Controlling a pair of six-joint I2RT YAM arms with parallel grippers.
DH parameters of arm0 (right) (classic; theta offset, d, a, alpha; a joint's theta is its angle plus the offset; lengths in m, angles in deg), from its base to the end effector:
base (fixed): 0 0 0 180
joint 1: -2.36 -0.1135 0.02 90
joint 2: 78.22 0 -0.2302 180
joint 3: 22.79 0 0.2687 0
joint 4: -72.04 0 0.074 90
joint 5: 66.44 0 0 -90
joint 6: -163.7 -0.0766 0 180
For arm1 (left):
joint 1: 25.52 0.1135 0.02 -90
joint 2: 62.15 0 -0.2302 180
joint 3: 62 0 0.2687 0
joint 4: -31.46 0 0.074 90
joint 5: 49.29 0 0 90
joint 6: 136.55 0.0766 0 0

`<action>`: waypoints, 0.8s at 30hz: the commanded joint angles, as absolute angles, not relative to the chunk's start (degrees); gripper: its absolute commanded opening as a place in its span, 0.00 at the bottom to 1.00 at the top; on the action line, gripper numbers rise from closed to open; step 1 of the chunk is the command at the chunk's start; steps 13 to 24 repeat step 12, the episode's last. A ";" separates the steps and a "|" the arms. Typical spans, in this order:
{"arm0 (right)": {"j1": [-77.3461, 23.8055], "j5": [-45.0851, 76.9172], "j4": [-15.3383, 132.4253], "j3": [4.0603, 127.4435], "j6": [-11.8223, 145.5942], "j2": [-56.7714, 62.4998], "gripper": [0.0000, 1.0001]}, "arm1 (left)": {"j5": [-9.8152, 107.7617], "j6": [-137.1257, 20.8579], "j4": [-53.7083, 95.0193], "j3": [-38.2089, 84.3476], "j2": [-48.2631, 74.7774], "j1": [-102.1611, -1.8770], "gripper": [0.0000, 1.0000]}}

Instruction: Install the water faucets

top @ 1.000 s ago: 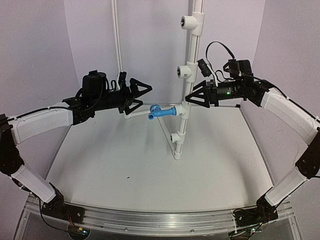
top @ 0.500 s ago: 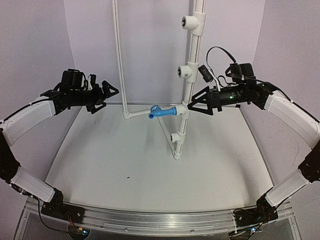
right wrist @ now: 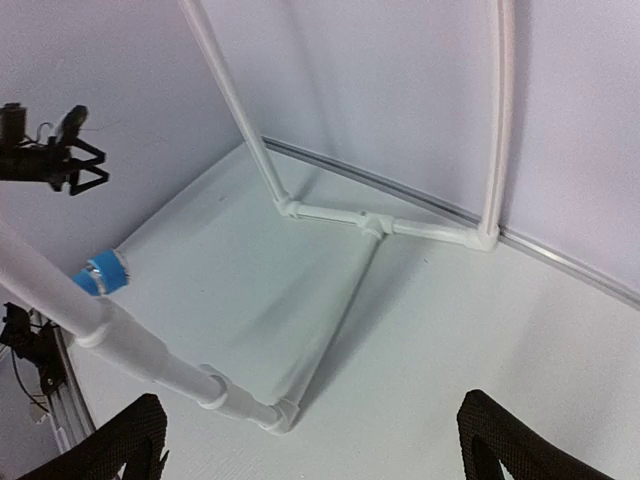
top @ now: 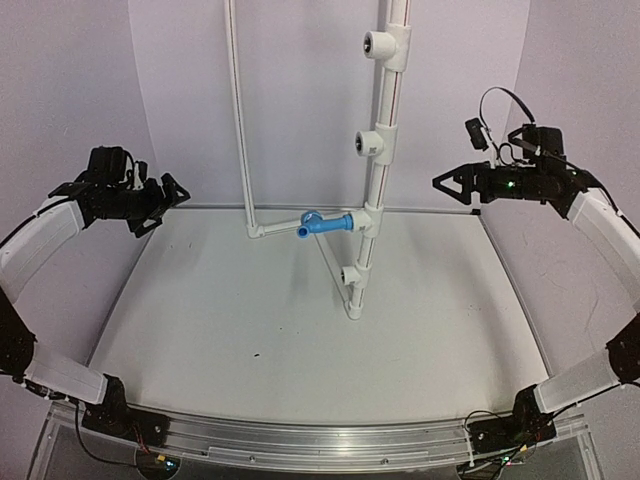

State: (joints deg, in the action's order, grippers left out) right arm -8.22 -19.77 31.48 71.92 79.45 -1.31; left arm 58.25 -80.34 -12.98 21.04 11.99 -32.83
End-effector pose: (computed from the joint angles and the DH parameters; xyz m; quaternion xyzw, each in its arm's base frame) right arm 0.3278 0.1147 0.3697 -0.3122 0.7370 0.3288 0.5012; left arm 0.3365 -0.0664 0.2910 -0.1334 0.8714 -0.2857 0.3758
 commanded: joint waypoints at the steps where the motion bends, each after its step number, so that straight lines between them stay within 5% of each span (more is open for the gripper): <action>1: -4.54 -12.82 31.62 67.36 81.10 0.47 0.98 | 53.18 -78.15 -14.68 16.64 9.50 -32.32 1.00; 12: -1.93 -7.10 45.08 48.59 78.54 -3.86 0.98 | 52.73 -80.28 -11.07 9.45 8.16 -32.35 1.00; 24: -1.93 -7.10 45.08 48.59 78.54 -3.86 0.98 | 52.73 -80.28 -11.07 9.45 8.16 -32.35 1.00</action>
